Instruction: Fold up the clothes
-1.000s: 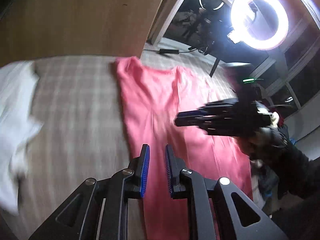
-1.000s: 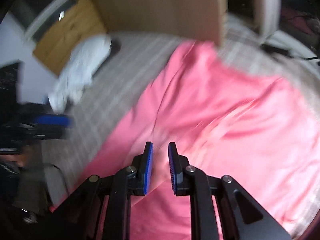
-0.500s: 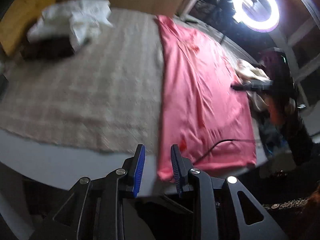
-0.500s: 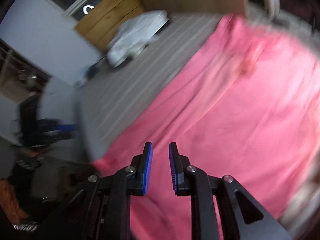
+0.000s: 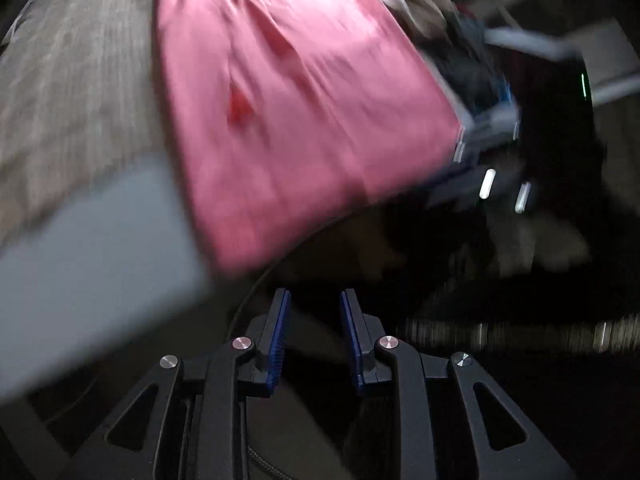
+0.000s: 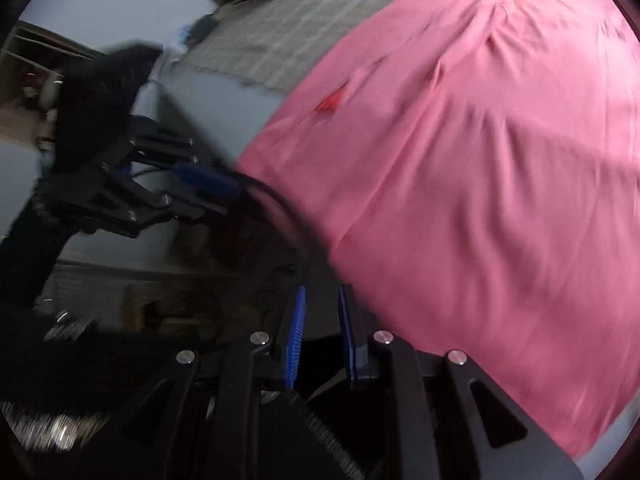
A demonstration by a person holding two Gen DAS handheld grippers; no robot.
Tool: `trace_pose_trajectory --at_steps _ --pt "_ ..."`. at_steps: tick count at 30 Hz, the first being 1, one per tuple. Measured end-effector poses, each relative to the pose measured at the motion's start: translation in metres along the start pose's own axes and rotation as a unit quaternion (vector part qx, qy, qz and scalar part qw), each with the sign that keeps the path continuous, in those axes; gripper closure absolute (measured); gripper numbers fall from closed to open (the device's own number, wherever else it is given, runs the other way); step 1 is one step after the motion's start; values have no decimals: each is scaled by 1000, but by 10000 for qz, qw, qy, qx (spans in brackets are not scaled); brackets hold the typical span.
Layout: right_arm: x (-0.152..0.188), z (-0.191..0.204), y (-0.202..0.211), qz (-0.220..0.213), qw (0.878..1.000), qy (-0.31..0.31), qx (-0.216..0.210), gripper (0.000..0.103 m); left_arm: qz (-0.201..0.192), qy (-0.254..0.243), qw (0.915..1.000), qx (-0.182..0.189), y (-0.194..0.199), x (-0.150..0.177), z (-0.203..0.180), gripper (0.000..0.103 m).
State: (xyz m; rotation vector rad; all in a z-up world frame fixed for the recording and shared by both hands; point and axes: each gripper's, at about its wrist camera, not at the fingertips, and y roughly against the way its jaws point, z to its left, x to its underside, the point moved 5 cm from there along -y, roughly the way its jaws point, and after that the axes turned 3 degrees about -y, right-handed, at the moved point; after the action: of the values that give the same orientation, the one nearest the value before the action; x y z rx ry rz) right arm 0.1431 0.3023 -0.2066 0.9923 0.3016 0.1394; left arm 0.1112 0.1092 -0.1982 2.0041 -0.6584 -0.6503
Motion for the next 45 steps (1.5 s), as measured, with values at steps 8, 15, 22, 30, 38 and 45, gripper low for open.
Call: trace_pose_trajectory --at_steps 8,15,22,30,38,45 --pt "16 -24 94 -1743 9781 -1137 69 74 -702 -130 9966 -417 34 -1 -15 75" --pt "11 -57 158 -2375 9544 -1517 989 74 -1154 -414 9924 -133 20 -48 -48 75" --pt "-39 -121 225 -2727 9313 -1367 1991 74 -1492 -608 9863 360 -10 -124 -108 74" --pt "-129 -254 265 -2463 9353 -1295 2186 74 -1625 -352 9860 82 -27 -213 -134 74" --pt "-213 -319 228 -1960 9619 -1406 1289 74 -1626 354 9859 -156 -42 -264 -128 71" --pt "-215 -352 171 -964 9645 -1461 1977 99 -1582 429 9856 -411 -40 -288 -123 71"
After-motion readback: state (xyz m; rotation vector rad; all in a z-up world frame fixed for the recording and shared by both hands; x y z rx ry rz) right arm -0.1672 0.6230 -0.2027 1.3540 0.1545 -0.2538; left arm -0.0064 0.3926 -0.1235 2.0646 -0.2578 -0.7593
